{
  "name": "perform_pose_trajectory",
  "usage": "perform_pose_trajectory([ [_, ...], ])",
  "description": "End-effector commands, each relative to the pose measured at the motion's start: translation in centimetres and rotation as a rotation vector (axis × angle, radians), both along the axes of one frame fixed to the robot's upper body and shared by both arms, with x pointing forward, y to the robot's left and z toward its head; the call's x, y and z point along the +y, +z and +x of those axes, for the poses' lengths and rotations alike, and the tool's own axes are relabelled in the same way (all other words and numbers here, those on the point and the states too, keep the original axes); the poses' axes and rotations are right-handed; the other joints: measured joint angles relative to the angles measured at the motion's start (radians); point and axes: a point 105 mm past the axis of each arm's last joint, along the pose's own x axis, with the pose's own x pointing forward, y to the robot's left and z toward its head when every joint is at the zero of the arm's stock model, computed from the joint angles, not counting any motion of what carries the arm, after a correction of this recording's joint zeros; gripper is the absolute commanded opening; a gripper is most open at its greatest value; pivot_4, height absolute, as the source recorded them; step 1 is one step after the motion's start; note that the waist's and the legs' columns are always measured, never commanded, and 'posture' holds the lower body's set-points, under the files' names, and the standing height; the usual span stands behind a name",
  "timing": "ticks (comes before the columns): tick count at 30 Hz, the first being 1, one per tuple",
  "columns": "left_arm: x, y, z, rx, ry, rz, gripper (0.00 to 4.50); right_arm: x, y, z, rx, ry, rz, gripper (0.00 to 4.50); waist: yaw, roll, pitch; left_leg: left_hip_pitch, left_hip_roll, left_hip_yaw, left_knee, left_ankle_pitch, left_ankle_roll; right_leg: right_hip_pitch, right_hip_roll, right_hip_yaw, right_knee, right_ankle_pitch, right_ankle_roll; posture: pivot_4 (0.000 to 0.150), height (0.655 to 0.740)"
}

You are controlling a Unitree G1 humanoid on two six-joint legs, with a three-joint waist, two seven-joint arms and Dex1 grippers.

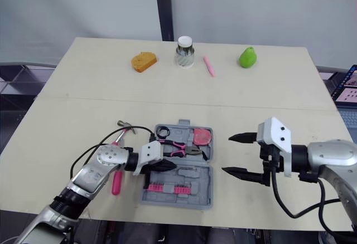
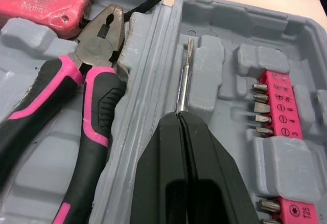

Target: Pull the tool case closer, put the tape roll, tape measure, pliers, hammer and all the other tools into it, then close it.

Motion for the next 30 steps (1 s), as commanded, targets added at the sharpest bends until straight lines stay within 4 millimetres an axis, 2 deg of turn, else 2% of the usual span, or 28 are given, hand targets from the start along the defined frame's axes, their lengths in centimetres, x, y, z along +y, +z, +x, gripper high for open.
perform_pose_trajectory([
  [1, 0.8, -3.1, -1.6, 0.074, -0.024, 0.101, 0.03, 0.0, 0.7, 0.0, -0.051, 0.003, -0.009, 4.5, 0.0, 0.0, -0.001, 0.0, 0.0, 0.0, 0.0, 0.0, 0.0, 0.0, 0.0, 0.0, 0.0, 0.0, 0.0, 0.15, 0.74],
  [17, 1.8, -5.3, -2.1, 0.034, -0.075, 0.218, 0.03, -0.1, 0.7, 0.2, -0.062, -0.01, -0.016, 4.5, 0.0, 0.0, -0.01, 0.003, 0.0, 0.0, -0.001, 0.0, 0.0, 0.004, 0.0, 0.0, -0.001, 0.0, 0.0, 0.15, 0.74],
  [21, 2.0, -5.6, -2.2, 0.035, -0.077, 0.233, 0.03, -0.1, 0.7, 0.3, -0.064, -0.013, -0.015, 4.5, -0.001, 0.0, -0.01, 0.007, 0.0, 0.0, -0.002, 0.0, 0.0, 0.007, 0.0, 0.0, -0.003, 0.0, 0.0, 0.15, 0.74],
  [23, 2.0, -5.8, -2.2, 0.034, -0.085, 0.243, 0.03, -0.1, 0.7, 0.2, -0.063, -0.014, -0.015, 4.5, -0.002, 0.001, -0.01, 0.015, 0.0, 0.0, -0.005, -0.001, 0.001, 0.015, 0.0, -0.001, -0.006, 0.0, 0.0, 0.15, 0.74],
  [30, 2.1, -6.1, -2.5, 0.035, -0.099, 0.259, 0.03, -0.2, 0.7, 0.3, -0.064, -0.018, -0.016, 4.5, -0.003, 0.001, -0.01, 0.016, 0.0, 0.0, -0.005, -0.001, 0.001, 0.016, 0.0, -0.001, -0.006, 0.0, 0.0, 0.15, 0.74],
])
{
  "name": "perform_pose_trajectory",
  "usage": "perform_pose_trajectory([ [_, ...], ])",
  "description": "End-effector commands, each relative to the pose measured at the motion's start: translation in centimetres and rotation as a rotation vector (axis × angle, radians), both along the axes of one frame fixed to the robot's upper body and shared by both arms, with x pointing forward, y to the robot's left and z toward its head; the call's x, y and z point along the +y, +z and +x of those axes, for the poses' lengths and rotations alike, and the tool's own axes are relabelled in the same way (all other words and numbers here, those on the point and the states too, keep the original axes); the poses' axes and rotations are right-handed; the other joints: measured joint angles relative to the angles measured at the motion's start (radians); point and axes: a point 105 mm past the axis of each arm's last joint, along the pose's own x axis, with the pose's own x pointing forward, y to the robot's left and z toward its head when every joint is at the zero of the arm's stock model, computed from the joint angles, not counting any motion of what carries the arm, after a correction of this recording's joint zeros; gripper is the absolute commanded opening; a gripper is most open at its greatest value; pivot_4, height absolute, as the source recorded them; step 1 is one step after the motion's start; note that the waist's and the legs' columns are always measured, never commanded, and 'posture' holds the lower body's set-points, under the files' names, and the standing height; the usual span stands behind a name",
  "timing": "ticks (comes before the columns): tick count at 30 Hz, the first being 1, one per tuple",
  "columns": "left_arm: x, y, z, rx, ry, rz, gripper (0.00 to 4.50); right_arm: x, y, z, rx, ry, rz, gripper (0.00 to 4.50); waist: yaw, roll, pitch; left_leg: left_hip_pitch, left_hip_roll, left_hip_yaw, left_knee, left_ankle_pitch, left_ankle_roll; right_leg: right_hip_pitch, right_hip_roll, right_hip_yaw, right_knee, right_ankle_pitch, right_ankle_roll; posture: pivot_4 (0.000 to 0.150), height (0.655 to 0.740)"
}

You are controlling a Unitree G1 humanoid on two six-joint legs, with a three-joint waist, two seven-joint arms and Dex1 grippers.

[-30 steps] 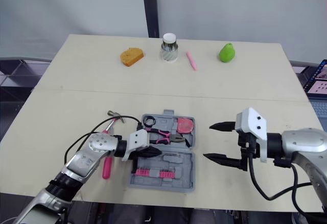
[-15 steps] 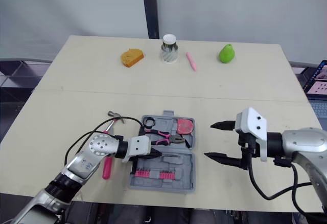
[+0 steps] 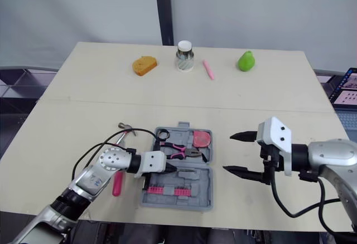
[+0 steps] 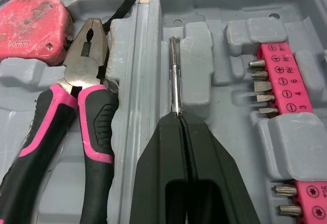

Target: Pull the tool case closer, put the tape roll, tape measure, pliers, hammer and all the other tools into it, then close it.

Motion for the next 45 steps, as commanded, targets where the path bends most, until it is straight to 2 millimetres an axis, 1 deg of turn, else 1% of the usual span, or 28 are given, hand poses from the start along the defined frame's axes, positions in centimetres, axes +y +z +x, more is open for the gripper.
perform_pose_trajectory([
  [1, 2.2, -4.9, -2.0, 0.159, 0.023, 0.169, 0.03, 0.0, 0.7, 0.1, -0.044, -0.01, -0.002, 4.5, -0.001, 0.0, 0.0, 0.0, 0.0, 0.0, 0.0, 0.0, 0.0, 0.0, 0.0, 0.0, 0.0, 0.0, 0.0, 0.15, 0.74],
  [4, 2.4, -5.0, -2.0, 0.147, 0.014, 0.185, 0.03, 0.0, 0.7, 0.2, -0.044, -0.011, -0.001, 4.5, -0.001, 0.0, 0.0, 0.0, 0.0, 0.0, 0.0, 0.0, 0.0, 0.0, 0.0, 0.0, 0.0, 0.0, 0.0, 0.15, 0.74],
  [6, 2.0, -4.6, -1.8, 0.168, 0.037, 0.144, 0.03, 0.0, 0.6, 0.2, -0.045, -0.013, 0.001, 4.5, 0.0, 0.0, 0.0, 0.0, 0.0, 0.0, 0.0, 0.0, 0.0, 0.0, 0.0, 0.0, 0.0, 0.0, 0.0, 0.15, 0.74],
  [7, 1.7, -4.1, -1.7, 0.188, 0.051, 0.102, 0.03, -0.1, 0.6, 0.2, -0.044, -0.014, 0.003, 4.5, 0.0, 0.0, 0.0, 0.0, 0.0, 0.0, 0.0, 0.0, 0.0, 0.0, 0.0, 0.0, 0.0, 0.0, 0.0, 0.15, 0.74],
  [8, 1.3, -3.3, -1.6, 0.216, 0.068, 0.047, 0.03, -0.1, 0.6, 0.3, -0.043, -0.015, 0.007, 4.5, 0.0, 0.0, 0.0, 0.0, 0.0, 0.0, 0.0, 0.0, 0.0, 0.0, 0.0, 0.0, 0.0, 0.0, 0.0, 0.15, 0.74],
  [11, 0.4, -0.1, -1.4, 0.311, 0.108, -0.138, 0.03, -0.2, 0.6, 0.4, -0.033, -0.028, 0.042, 4.5, -0.002, 0.0, 0.0, -0.001, 0.0, 0.0, 0.0, 0.0, 0.0, -0.001, 0.0, 0.0, 0.0, 0.0, 0.0, 0.15, 0.74],
  [13, 0.5, 3.5, -0.8, 0.38, 0.158, -0.302, 0.03, -0.8, 0.4, 0.9, -0.015, -0.064, 0.091, 4.5, -0.004, 0.0, 0.001, -0.002, 0.0, 0.0, 0.0, 0.0, 0.0, -0.002, 0.0, 0.0, 0.0, 0.0, 0.0, 0.15, 0.74],
  [14, 0.9, 5.2, -0.5, 0.399, 0.182, -0.367, 0.03, -1.2, 0.3, 1.1, -0.005, -0.084, 0.118, 4.5, -0.005, -0.002, 0.004, -0.002, 0.0, 0.0, 0.0, 0.0, 0.0, -0.002, 0.0, 0.0, 0.0, 0.0, 0.0, 0.15, 0.74],
  [15, 1.7, 6.9, 0.1, 0.386, 0.224, -0.409, 0.03, -1.7, 0.1, 1.5, 0.008, -0.114, 0.151, 4.5, -0.005, -0.003, 0.006, -0.003, 0.001, 0.0, 0.001, 0.0, 0.0, -0.003, 0.0, 0.0, 0.0, 0.0, 0.0, 0.15, 0.74],
  [17, 3.3, 8.8, 0.9, 0.341, 0.3, -0.436, 0.03, -2.7, -0.6, 2.0, 0.032, -0.164, 0.189, 4.5, -0.001, -0.003, 0.007, -0.005, 0.001, -0.002, 0.002, 0.0, 0.0, -0.003, 0.0, -0.001, 0.001, 0.0, 0.0, 0.15, 0.74],
  [18, 5.0, 9.6, 1.3, 0.298, 0.368, -0.443, 0.26, -3.6, -1.2, 2.4, 0.047, -0.212, 0.212, 4.5, -0.002, -0.003, 0.006, -0.005, 0.0, -0.003, 0.002, 0.0, 0.0, -0.002, 0.0, -0.001, 0.001, 0.0, 0.0, 0.15, 0.74],
  [19, 6.1, 10.1, 1.5, 0.271, 0.412, -0.447, 0.54, -4.2, -1.6, 2.7, 0.057, -0.245, 0.225, 4.5, -0.004, -0.003, 0.006, -0.004, 0.0, -0.003, 0.002, 0.0, 0.0, -0.002, 0.0, 0.0, 0.0, 0.0, 0.0, 0.15, 0.74],
  [20, 7.9, 10.2, 1.6, 0.239, 0.478, -0.44, 0.83, -5.1, -2.2, 3.0, 0.072, -0.288, 0.24, 4.5, -0.005, -0.003, 0.006, -0.004, 0.0, -0.002, 0.001, 0.0, 0.0, -0.002, 0.0, 0.0, 0.0, 0.0, 0.0, 0.15, 0.74],
  [22, 11.8, 9.9, 1.4, 0.18, 0.616, -0.403, 1.9, -7.1, -3.4, 3.5, 0.091, -0.379, 0.251, 4.5, -0.016, -0.002, 0.006, -0.004, 0.0, -0.002, -0.001, 0.0, 0.0, -0.003, 0.0, 0.0, -0.001, 0.0, 0.0, 0.15, 0.74],
  [23, 13.5, 9.7, 1.1, 0.16, 0.674, -0.387, 2.41, -7.8, -3.8, 3.7, 0.098, -0.409, 0.255, 4.5, -0.022, -0.002, 0.007, -0.003, 0.0, -0.001, -0.002, 0.0, 0.0, -0.003, 0.0, 0.0, -0.001, 0.0, 0.0, 0.15, 0.74],
  [24, 15.6, 9.2, 0.8, 0.134, 0.747, -0.355, 2.94, -8.7, -4.2, 3.8, 0.103, -0.446, 0.255, 4.5, -0.025, -0.002, 0.007, -0.003, 0.0, 0.0, -0.003, 0.0, 0.0, -0.003, 0.0, 0.0, -0.002, 0.0, 0.0, 0.15, 0.74],
  [25, 17.1, 8.9, 0.4, 0.115, 0.805, -0.334, 3.41, -9.3, -4.6, 3.9, 0.107, -0.471, 0.254, 4.5, -0.028, -0.001, 0.007, -0.003, 0.0, 0.0, -0.003, 0.0, 0.0, -0.004, 0.0, 0.0, -0.002, 0.0, 0.0, 0.15, 0.74],
  [26, 18.9, 8.7, 0.0, 0.097, 0.867, -0.325, 4.01, -9.9, -4.9, 3.9, 0.109, -0.492, 0.247, 4.5, -0.028, -0.001, 0.008, -0.003, 0.0, 0.001, -0.003, 0.0, 0.0, -0.004, 0.0, 0.0, -0.002, 0.0, 0.0, 0.15, 0.74],
  [27, 20.9, 8.5, -0.6, 0.072, 0.938, -0.311, 4.47, -10.7, -5.2, 3.8, 0.113, -0.52, 0.239, 4.5, -0.028, -0.001, 0.008, -0.003, 0.0, 0.001, -0.003, 0.0, 0.0, -0.004, 0.0, 0.0, -0.002, 0.0, 0.0, 0.15, 0.74],
  [29, 23.9, 8.2, -1.7, 0.037, 1.047, -0.303, 4.47, -11.8, -5.8, 3.6, 0.123, -0.56, 0.232, 4.5, -0.028, -0.001, 0.008, -0.003, 0.0, 0.001, -0.004, 0.0, 0.0, -0.004, 0.0, 0.0, -0.002, 0.0, 0.0, 0.15, 0.74],
  [30, 24.8, 8.1, -2.1, 0.028, 1.078, -0.303, 4.47, -12.2, -6.1, 3.5, 0.127, -0.574, 0.231, 4.5, -0.028, -0.001, 0.008, -0.003, 0.0, 0.002, -0.004, 0.0, 0.0, -0.004, 0.0, 0.0, -0.002, 0.0, 0.0, 0.15, 0.74],
  [31, 26.4, 7.8, -2.8, 0.008, 1.136, -0.299, 4.47, -13.1, -6.7, 3.3, 0.137, -0.61, 0.228, 4.5, -0.026, -0.001, 0.008, -0.003, 0.0, 0.002, -0.004, -0.001, 0.0, -0.004, 0.0, 0.0, -0.002, 0.0, 0.0, 0.15, 0.74],
  [33, 28.8, 7.2, -4.0, -0.022, 1.226, -0.293, 4.47, -14.5, -7.8, 3.1, 0.153, -0.661, 0.221, 4.5, -0.024, -0.001, 0.008, -0.003, 0.0, 0.002, -0.003, -0.001, 0.0, -0.004, 0.0, 0.0, -0.003, 0.0, 0.0, 0.15, 0.74],
  [35, 30.3, 6.7, -4.8, -0.038, 1.278, -0.291, 4.47, -15.3, -8.5, 3.1, 0.158, -0.683, 0.214, 4.5, -0.025, -0.001, 0.008, -0.003, 0.0, 0.002, -0.004, -0.001, 0.0, -0.004, 0.0, 0.0, -0.003, 0.0, 0.0, 0.15, 0.74],
  [37, 31.1, 6.3, -5.1, -0.05, 1.305, -0.297, 4.47, -15.7, -8.9, 3.3, 0.157, -0.69, 0.212, 4.5, -0.026, 0.0, 0.008, -0.003, 0.0, 0.003, -0.004, -0.001, 0.0, -0.005, 0.0, 0.0, -0.003, 0.0, 0.0, 0.15, 0.74],
  [39, 31.3, 6.2, -5.0, -0.06, 1.311, -0.304, 4.47, -15.9, -8.9, 3.5, 0.152, -0.692, 0.217, 4.5, -0.029, 0.0, 0.008, -0.003, 0.0, 0.003, -0.004, -0.001, 0.0, -0.005, 0.0, 0.001, -0.003, 0.0, 0.0, 0.15, 0.74],
  [41, 31.2, 6.1, -4.7, -0.066, 1.303, -0.307, 4.47, -16.0, -8.8, 3.8, 0.141, -0.685, 0.215, 4.5, -0.031, 0.0, 0.008, -0.002, 0.001, 0.003, -0.004, -0.001, 0.0, -0.006, 0.0, 0.001, -0.002, 0.0, 0.0, 0.15, 0.74],
  [45, 30.3, 5.9, -3.8, -0.071, 1.276, -0.325, 4.47, -15.9, -8.4, 4.0, 0.122, -0.666, 0.223, 4.5, -0.029, 0.0, 0.008, -0.002, 0.001, 0.004, -0.005, -0.002, -0.001, -0.006, 0.0, 0.001, -0.002, 0.0, 0.0, 0.15, 0.74],
])
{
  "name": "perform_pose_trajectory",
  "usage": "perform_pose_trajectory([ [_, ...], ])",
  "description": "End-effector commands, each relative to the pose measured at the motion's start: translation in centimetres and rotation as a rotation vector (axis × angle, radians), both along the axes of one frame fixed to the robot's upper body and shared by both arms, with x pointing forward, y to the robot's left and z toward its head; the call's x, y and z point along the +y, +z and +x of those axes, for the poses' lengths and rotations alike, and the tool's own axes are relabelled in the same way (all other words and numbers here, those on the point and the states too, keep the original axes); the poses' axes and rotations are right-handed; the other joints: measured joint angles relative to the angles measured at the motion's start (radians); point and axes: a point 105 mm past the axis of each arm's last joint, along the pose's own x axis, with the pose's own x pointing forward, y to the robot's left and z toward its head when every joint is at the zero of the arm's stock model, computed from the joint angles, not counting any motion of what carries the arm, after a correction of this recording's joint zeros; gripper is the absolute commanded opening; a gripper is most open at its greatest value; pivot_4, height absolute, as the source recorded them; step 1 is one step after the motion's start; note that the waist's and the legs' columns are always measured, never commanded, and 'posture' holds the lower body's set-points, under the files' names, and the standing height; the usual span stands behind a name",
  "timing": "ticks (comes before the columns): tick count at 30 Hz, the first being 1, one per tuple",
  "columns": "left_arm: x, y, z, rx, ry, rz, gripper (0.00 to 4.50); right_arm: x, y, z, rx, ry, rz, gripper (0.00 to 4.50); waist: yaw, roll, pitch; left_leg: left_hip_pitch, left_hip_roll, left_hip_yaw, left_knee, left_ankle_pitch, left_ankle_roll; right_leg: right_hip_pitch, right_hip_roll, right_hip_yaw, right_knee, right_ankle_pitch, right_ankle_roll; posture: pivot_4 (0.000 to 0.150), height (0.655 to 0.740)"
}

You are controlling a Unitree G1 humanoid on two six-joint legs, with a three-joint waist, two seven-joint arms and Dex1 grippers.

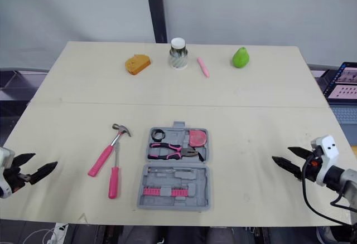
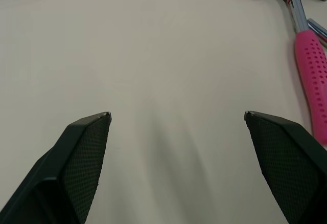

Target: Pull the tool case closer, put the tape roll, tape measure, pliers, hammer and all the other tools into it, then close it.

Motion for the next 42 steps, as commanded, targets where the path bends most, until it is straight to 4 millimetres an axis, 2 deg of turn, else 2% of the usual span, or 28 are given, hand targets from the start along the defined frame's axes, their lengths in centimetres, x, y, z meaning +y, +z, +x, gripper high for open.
perform_pose_trajectory([
  [1, -0.7, 0.1, 0.7, -0.029, -0.019, -0.009, 4.47, 0.0, 0.8, 0.1, -0.041, 0.018, -0.006, 4.5, 0.001, 0.0, 0.0, 0.0, 0.0, 0.0, 0.0, 0.0, 0.0, 0.0, 0.0, 0.0, 0.0, 0.0, 0.0, 0.15, 0.74],
  [8, -1.9, 0.1, 1.8, -0.036, -0.057, -0.017, 4.47, -0.1, 0.3, 0.0, -0.04, 0.01, -0.029, 4.5, -0.001, 0.0, 0.0, 0.0, 0.0, 0.001, 0.0, 0.0, 0.0, 0.0, 0.0, 0.0, 0.0, 0.0, 0.0, 0.15, 0.74],
  [21, -2.7, 0.2, 2.1, -0.025, -0.082, -0.022, 4.47, 0.0, -0.2, -0.5, -0.024, 0.011, -0.027, 4.5, 0.001, 0.0, 0.0, 0.001, 0.0, 0.001, -0.001, 0.0, 0.0, 0.0, 0.0, 0.0, 0.0, 0.0, 0.0, 0.15, 0.74],
  [23, -2.9, 0.1, 2.2, -0.023, -0.086, -0.023, 4.47, 0.0, -0.1, -0.5, -0.026, 0.011, -0.026, 4.5, 0.011, -0.002, -0.001, 0.001, 0.004, 0.012, 0.001, -0.002, -0.001, -0.009, 0.001, 0.008, 0.005, 0.0, 0.0, 0.15, 0.74],
  [25, -3.1, 0.1, 2.2, -0.022, -0.089, -0.024, 4.47, 0.0, -0.1, -0.5, -0.028, 0.015, -0.038, 4.5, 0.011, -0.001, -0.001, 0.001, 0.014, 0.036, 0.007, -0.01, -0.002, -0.025, 0.008, 0.029, 0.01, 0.0, -0.004, 0.15, 0.74],
  [35, -3.5, -0.2, 2.2, -0.021, -0.089, -0.028, 4.47, 0.1, 0.0, -0.2, -0.038, 0.021, -0.051, 4.5, -0.023, -0.002, -0.001, 0.002, 0.018, 0.043, 0.005, -0.013, -0.001, -0.029, 0.011, 0.03, 0.014, 0.0, -0.005, 0.15, 0.74],
  [39, -3.4, 0.0, 1.8, -0.055, -0.032, -0.048, 4.47, 1.3, 1.0, 0.5, -0.085, 0.056, -0.054, 4.5, -0.024, -0.002, -0.001, 0.002, 0.018, 0.043, 0.006, -0.014, -0.001, -0.03, 0.011, 0.031, 0.014, 0.001, -0.005, 0.15, 0.74],
  [42, -4.1, 1.3, 1.9, -0.179, 0.052, -0.103, 4.47, 5.8, 4.1, 1.6, -0.157, 0.192, 0.031, 4.5, -0.027, -0.002, -0.001, 0.002, 0.018, 0.044, 0.006, -0.014, -0.001, -0.03, 0.011, 0.032, 0.014, 0.001, -0.005, 0.15, 0.74],
])
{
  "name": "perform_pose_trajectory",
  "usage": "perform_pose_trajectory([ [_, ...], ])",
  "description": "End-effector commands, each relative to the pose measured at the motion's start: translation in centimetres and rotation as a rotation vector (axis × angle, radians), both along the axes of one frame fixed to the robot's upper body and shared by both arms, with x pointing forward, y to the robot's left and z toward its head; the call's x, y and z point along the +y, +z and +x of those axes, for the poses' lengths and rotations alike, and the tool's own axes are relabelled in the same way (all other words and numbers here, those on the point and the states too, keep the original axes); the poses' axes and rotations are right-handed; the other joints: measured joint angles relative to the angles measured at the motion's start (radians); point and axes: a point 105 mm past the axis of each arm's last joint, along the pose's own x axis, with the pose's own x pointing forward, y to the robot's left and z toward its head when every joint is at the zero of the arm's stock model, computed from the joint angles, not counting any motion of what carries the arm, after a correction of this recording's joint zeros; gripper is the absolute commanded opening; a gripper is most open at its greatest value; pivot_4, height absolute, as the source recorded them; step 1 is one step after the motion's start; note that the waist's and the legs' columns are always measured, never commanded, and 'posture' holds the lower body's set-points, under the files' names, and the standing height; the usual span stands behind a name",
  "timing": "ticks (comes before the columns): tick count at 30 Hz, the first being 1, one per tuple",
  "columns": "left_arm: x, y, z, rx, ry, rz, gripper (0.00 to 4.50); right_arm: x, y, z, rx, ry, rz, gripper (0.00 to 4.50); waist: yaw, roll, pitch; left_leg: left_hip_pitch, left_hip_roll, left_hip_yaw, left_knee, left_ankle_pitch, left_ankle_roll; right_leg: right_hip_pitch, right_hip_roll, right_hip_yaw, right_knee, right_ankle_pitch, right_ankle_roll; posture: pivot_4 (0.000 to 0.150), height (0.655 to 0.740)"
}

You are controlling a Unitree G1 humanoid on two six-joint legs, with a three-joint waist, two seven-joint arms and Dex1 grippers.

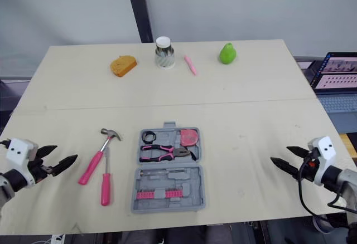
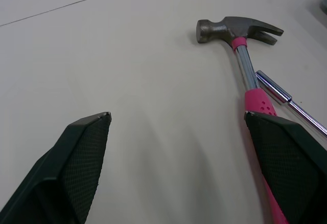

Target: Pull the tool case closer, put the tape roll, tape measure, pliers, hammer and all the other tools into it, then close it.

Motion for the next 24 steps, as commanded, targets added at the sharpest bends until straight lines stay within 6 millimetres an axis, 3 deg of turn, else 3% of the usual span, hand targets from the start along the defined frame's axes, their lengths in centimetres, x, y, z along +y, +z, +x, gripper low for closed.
perform_pose_trajectory([
  [1, -0.4, 2.5, 0.0, -0.153, 0.093, -0.025, 4.47, 5.3, 4.5, 1.1, -0.103, 0.178, 0.084, 4.5, 0.0, 0.0, 0.0, 0.0, 0.0, 0.0, 0.0, 0.0, 0.0, 0.0, 0.0, 0.0, 0.0, 0.0, 0.0, 0.15, 0.74],
  [6, -2.1, 0.4, -0.8, -0.136, 0.158, -0.059, 4.47, 12.0, 7.8, 0.2, -0.103, 0.473, 0.119, 4.5, 0.006, -0.001, 0.0, 0.0, 0.0, -0.001, 0.002, -0.001, 0.0, 0.0, 0.0, 0.001, 0.001, 0.0, 0.0, 0.15, 0.74],
  [10, -4.6, -0.9, -0.5, -0.123, 0.129, -0.112, 4.47, 15.6, 10.3, 0.2, -0.145, 0.64, 0.113, 4.5, 0.012, -0.002, 0.0, -0.001, 0.0, -0.001, 0.004, -0.002, 0.001, 0.0, 0.0, 0.002, 0.001, 0.0, 0.0, 0.15, 0.74],
  [15, -5.5, -2.6, 0.2, -0.052, 0.065, -0.052, 4.47, 17.6, 11.5, 0.2, -0.172, 0.726, 0.096, 4.5, 0.027, -0.003, -0.001, -0.001, 0.0, -0.001, 0.005, -0.002, 0.001, 0.0, 0.0, 0.001, 0.001, 0.0, 0.0, 0.15, 0.74],
  [24, -4.5, -2.4, 0.7, -0.014, 0.018, -0.016, 4.47, 17.9, 11.6, 0.1, -0.182, 0.725, 0.091, 4.5, 0.027, -0.003, -0.001, -0.002, 0.0, 0.0, 0.005, -0.002, 0.001, -0.001, 0.0, 0.001, 0.001, 0.0, 0.0, 0.15, 0.74],
])
